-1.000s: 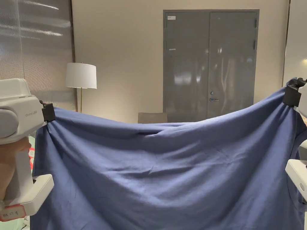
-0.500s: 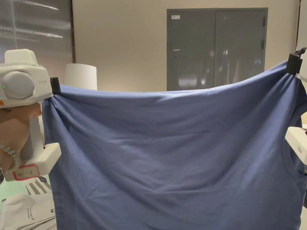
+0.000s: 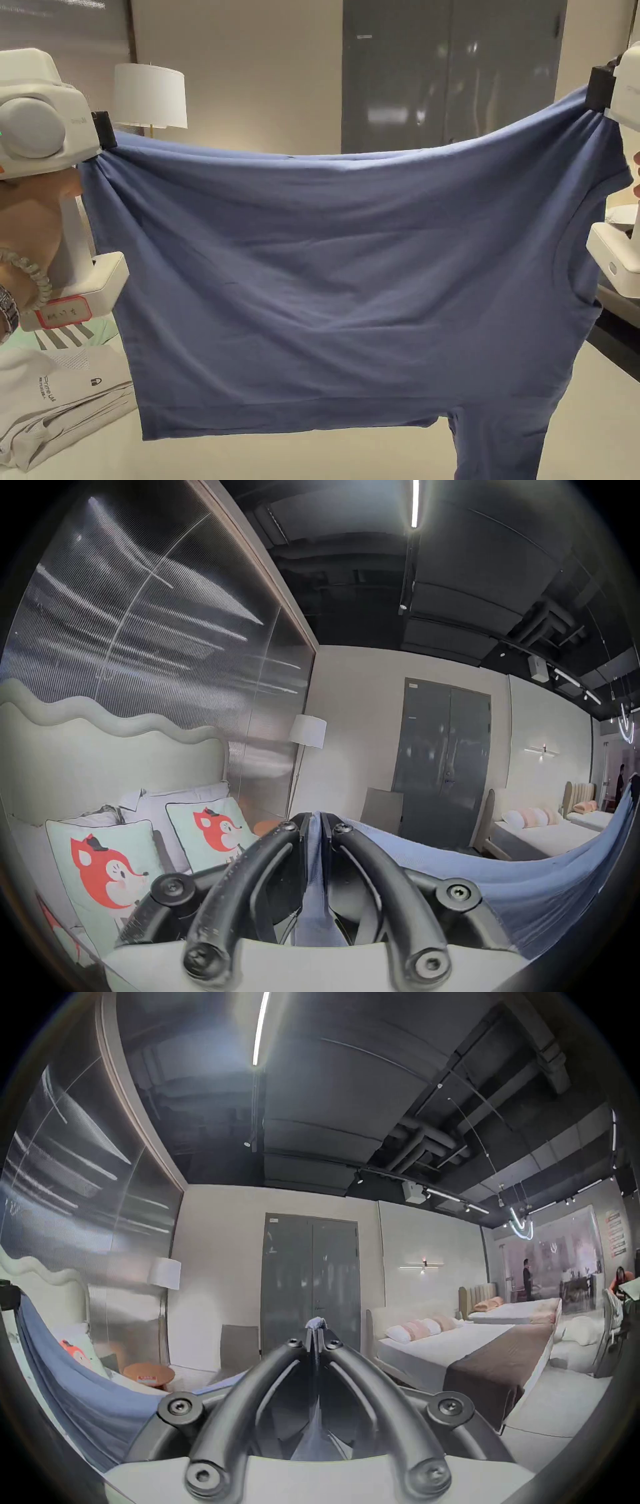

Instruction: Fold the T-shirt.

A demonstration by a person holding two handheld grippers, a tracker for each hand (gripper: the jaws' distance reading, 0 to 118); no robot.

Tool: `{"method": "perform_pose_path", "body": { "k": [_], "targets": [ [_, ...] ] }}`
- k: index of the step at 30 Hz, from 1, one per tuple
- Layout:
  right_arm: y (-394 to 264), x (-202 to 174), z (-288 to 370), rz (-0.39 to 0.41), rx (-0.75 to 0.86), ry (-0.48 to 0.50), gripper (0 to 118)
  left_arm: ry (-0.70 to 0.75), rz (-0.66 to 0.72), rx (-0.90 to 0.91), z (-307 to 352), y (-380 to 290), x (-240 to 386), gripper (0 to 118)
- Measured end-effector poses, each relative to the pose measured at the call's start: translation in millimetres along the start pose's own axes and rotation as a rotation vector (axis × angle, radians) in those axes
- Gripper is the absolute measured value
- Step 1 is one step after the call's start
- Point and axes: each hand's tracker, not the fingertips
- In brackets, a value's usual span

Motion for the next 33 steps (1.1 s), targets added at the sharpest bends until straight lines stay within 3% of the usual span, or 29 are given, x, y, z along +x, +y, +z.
{"method": "perform_pose_path", "body": {
  "k": [11,19,33],
  "targets": [
    [-48,26,78,0.009,-0.154,0.014,2,-0.014,-0.034,-0.138,74,-59,-27,4],
    [-64,53,185,0.034,-0.229,0.018,2,-0.042,-0.069,-0.211,172,-90,-56,4],
    [-149,97,367,0.060,-0.429,0.060,2,-0.054,-0.099,-0.383,334,-185,-119,4]
  ]
}}
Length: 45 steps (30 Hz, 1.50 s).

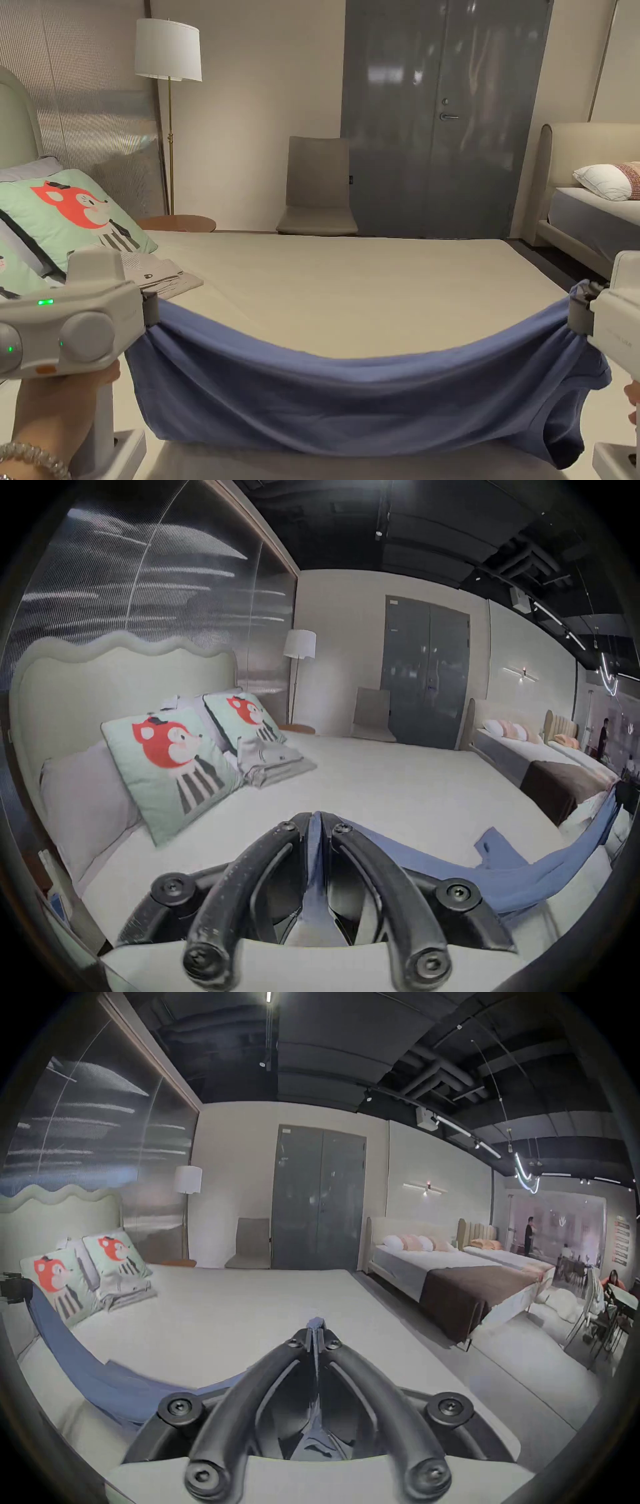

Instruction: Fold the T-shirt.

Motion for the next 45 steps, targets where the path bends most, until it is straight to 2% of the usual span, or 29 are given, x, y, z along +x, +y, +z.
{"method": "perform_pose_path", "body": {
  "k": [3,7,17,26,35,36,37,38,39,40,41,42,43,45],
  "targets": [
    [-31,3,23,0.041,-0.031,0.003,2,0.008,0.000,-0.038,16,-34,-11,4],
    [-70,12,48,0.001,-0.109,0.020,2,0.014,0.030,-0.108,32,-75,-29,4],
    [-159,14,81,0.009,-0.309,0.033,2,0.031,-0.009,-0.314,51,-168,-52,4],
    [-218,26,83,0.013,-0.475,-0.004,2,0.050,-0.028,-0.435,57,-209,-69,4],
    [-241,35,88,-0.017,-0.536,-0.013,3,0.048,-0.055,-0.479,58,-228,-71,4],
    [-240,36,88,-0.027,-0.537,-0.013,4,0.044,-0.048,-0.475,59,-228,-72,7],
    [-239,38,90,-0.050,-0.524,-0.010,12,0.040,-0.040,-0.463,61,-226,-73,21],
    [-236,39,92,-0.062,-0.500,-0.007,35,0.038,-0.035,-0.443,64,-222,-73,46],
    [-230,39,96,-0.051,-0.449,-0.009,80,0.035,-0.040,-0.406,67,-217,-73,83],
    [-223,38,99,-0.021,-0.404,-0.003,103,0.021,-0.044,-0.365,72,-210,-73,105],
    [-216,36,103,0.005,-0.356,-0.009,111,0.010,-0.042,-0.316,78,-201,-71,111],
    [-206,34,108,0.021,-0.275,-0.019,108,-0.027,-0.026,-0.259,86,-192,-68,108],
    [-198,32,113,0.034,-0.211,-0.019,108,0.020,-0.044,-0.193,93,-181,-66,109],
    [-178,26,118,0.035,-0.123,-0.035,108,-0.001,-0.014,-0.116,103,-162,-60,109]
  ]
}}
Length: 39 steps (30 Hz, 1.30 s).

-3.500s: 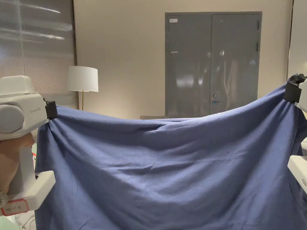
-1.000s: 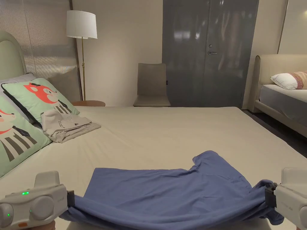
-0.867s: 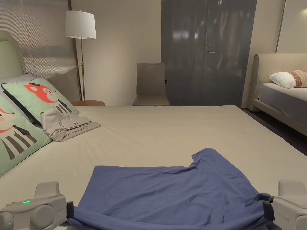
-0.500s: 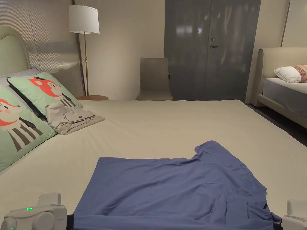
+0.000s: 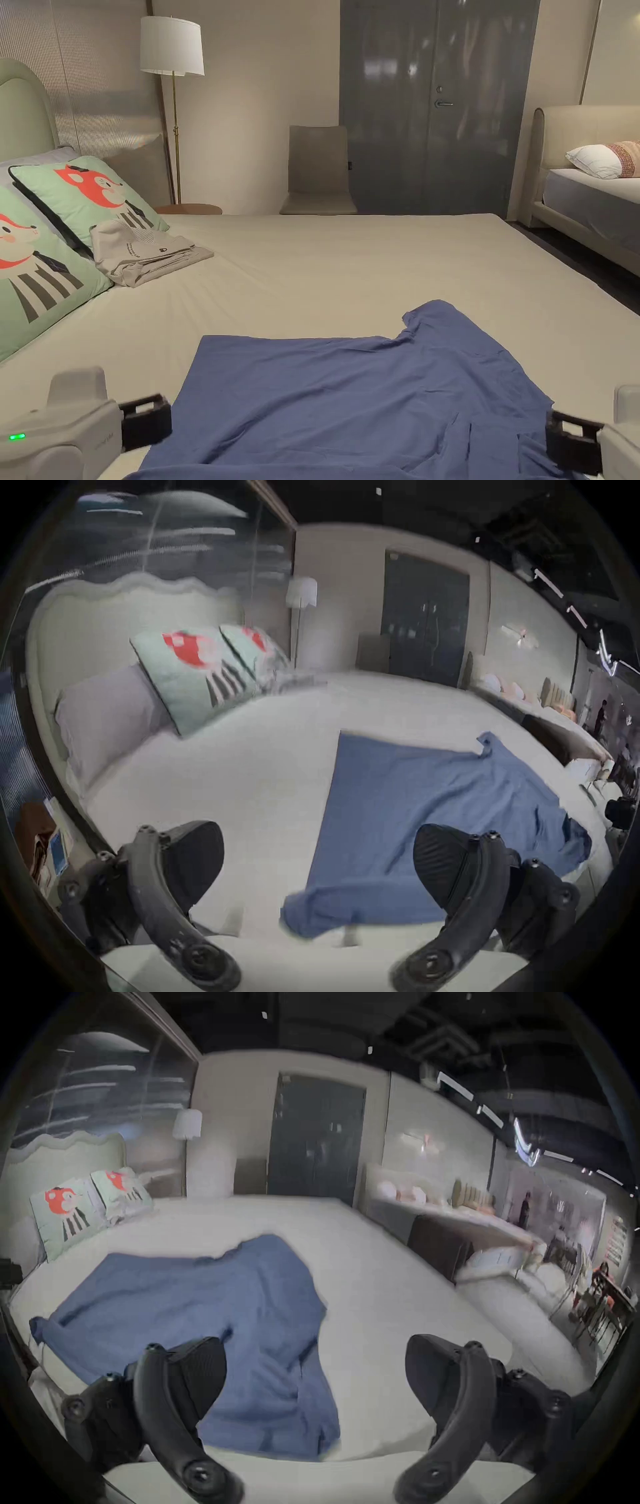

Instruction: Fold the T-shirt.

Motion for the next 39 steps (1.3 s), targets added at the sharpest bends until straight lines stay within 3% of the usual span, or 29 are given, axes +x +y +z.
{"method": "perform_pose_path", "body": {
  "k": [3,4,5,7,8,9,13,18,19,20,21,22,23,24,29,30,32,33,34,35,36,38,39],
  "targets": [
    [23,-6,11,-0.036,0.116,0.002,107,-0.024,0.011,0.110,20,20,9,106],
    [28,-7,14,-0.056,0.148,0.018,101,-0.041,0.012,0.156,28,24,12,98],
    [33,-8,18,-0.075,0.166,0.045,87,-0.050,0.002,0.192,32,26,13,80],
    [41,-13,18,-0.084,0.166,0.041,31,-0.035,-0.018,0.217,38,30,18,18],
    [43,-17,18,-0.079,0.172,0.024,8,-0.032,-0.023,0.234,41,30,19,0],
    [43,-19,18,-0.075,0.191,0.010,1,-0.040,-0.009,0.247,43,31,15,0],
    [41,-23,9,-0.109,0.155,0.053,1,-0.071,0.012,0.188,35,28,5,0],
    [29,-23,2,-0.114,0.110,0.069,1,-0.119,0.053,-0.080,-5,5,-22,1],
    [26,-24,1,-0.115,0.100,0.067,1,-0.128,0.065,-0.155,-16,-3,-28,7],
    [23,-24,-1,-0.113,0.089,0.070,1,-0.116,0.065,-0.212,-25,-11,-32,28],
    [21,-24,-2,-0.113,0.079,0.073,1,-0.099,0.061,-0.255,-32,-21,-34,71],
    [18,-23,-3,-0.114,0.072,0.074,1,-0.086,0.067,-0.288,-39,-29,-37,102],
    [16,-23,-4,-0.112,0.065,0.075,1,-0.083,0.074,-0.318,-46,-36,-40,112],
    [14,-23,-5,-0.109,0.058,0.075,1,-0.117,0.093,-0.330,-48,-43,-43,104],
    [8,-22,-8,-0.098,0.036,0.076,1,-0.092,0.106,-0.360,-63,-62,-41,93],
    [6,-22,-8,-0.099,0.031,0.076,1,-0.091,0.099,-0.370,-65,-63,-39,84],
    [3,-20,-10,-0.105,0.020,0.076,1,-0.087,0.068,-0.398,-68,-66,-34,43],
    [1,-18,-11,-0.105,0.011,0.079,1,-0.100,0.063,-0.394,-65,-68,-32,12],
    [0,-16,-12,-0.106,0.003,0.084,1,-0.110,0.059,-0.376,-63,-67,-30,6],
    [-2,-14,-14,-0.103,-0.014,0.085,2,-0.112,0.055,-0.361,-60,-66,-28,5],
    [-4,-12,-17,-0.095,-0.050,0.087,18,-0.115,0.053,-0.345,-58,-65,-26,4],
    [-11,-7,-31,-0.073,-0.180,0.123,90,-0.121,0.055,-0.322,-52,-62,-29,4],
    [-17,-4,-36,-0.070,-0.220,0.134,118,-0.120,0.053,-0.316,-51,-61,-28,4]
  ]
}}
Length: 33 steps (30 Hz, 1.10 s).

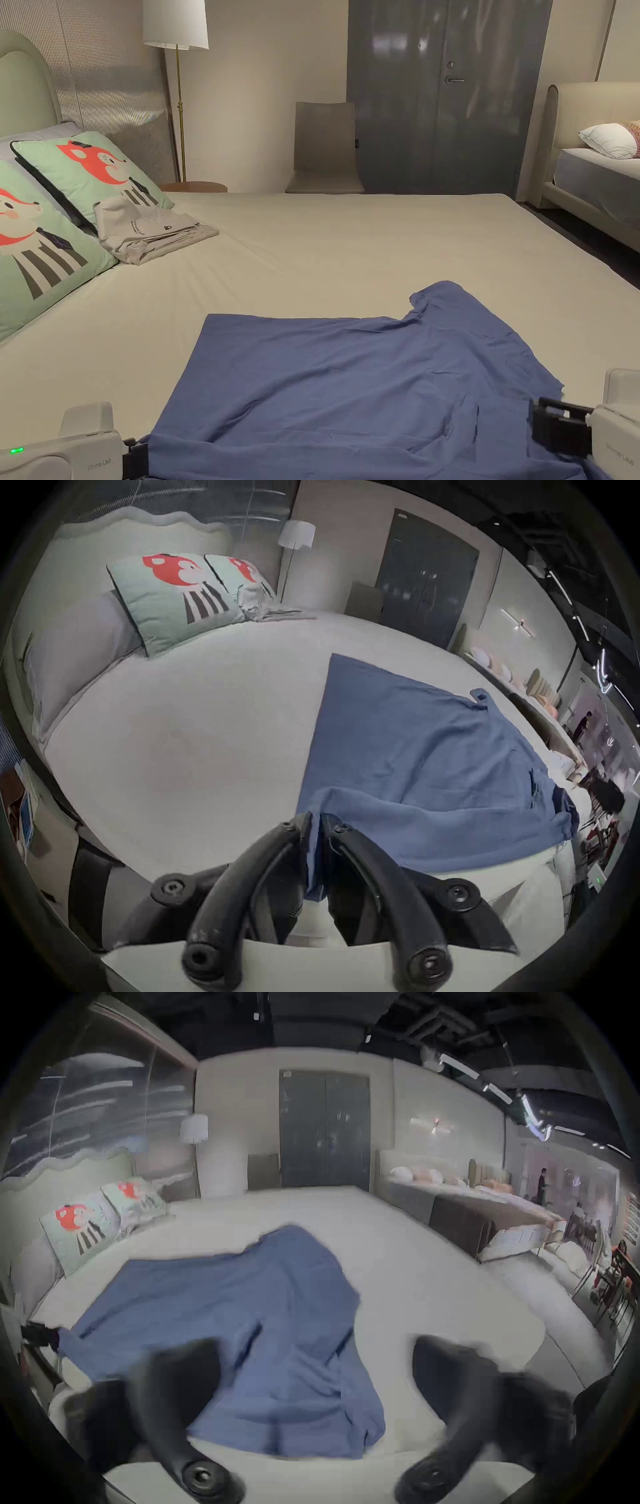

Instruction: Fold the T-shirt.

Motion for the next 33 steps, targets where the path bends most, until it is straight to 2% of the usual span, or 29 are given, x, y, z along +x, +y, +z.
{"method": "perform_pose_path", "body": {
  "k": [2,4,5,7,8,10,11,12,13,14,15,17,18,22,23,26,27,33],
  "targets": [
    [-10,3,-4,0.008,0.010,-0.031,118,-0.001,-0.006,0.012,3,0,-2,4],
    [-17,4,-16,0.013,-0.065,0.002,117,-0.016,0.013,-0.015,3,-1,-1,4],
    [-21,5,-22,0.007,-0.098,0.028,112,-0.017,0.013,-0.018,3,-2,-1,4],
    [-27,8,-34,-0.013,-0.152,0.074,82,-0.018,0.011,-0.018,7,-2,-1,4],
    [-30,9,-39,-0.025,-0.167,0.067,72,-0.014,0.002,-0.008,8,-2,-2,4],
    [-35,9,-47,-0.016,-0.173,0.026,61,-0.012,-0.002,-0.007,7,-1,-3,4],
    [-37,10,-46,-0.012,-0.167,0.034,51,-0.011,-0.006,-0.009,8,-1,-3,4],
    [-39,11,-47,-0.008,-0.168,0.039,25,-0.010,-0.010,-0.009,9,-1,-4,4],
    [-41,11,-48,-0.005,-0.168,0.042,5,-0.009,-0.012,-0.008,11,0,-4,4],
    [-32,8,-44,0.016,-0.124,0.055,5,-0.010,-0.012,-0.005,12,2,-4,4],
    [-39,10,-40,-0.037,-0.165,0.058,4,-0.013,-0.012,-0.002,14,3,-4,4],
    [-31,17,-41,-0.055,-0.133,0.127,4,-0.014,-0.015,0.013,18,7,-3,4],
    [-27,24,-28,-0.007,-0.058,0.054,4,-0.019,-0.015,0.026,19,12,-1,4],
    [-5,37,-16,-0.034,0.025,0.066,4,-0.041,0.004,0.082,26,34,3,4],
    [6,27,-18,-0.055,0.071,0.181,4,-0.048,0.016,0.095,26,42,4,4],
    [37,41,-33,-0.090,0.143,0.121,4,-0.036,0.032,0.131,20,67,11,4],
    [47,34,-23,-0.096,0.107,0.066,4,-0.037,0.033,0.135,16,74,12,4],
    [92,29,-75,-0.113,0.137,0.011,4,-0.022,0.052,0.150,-29,119,31,4]
  ]
}}
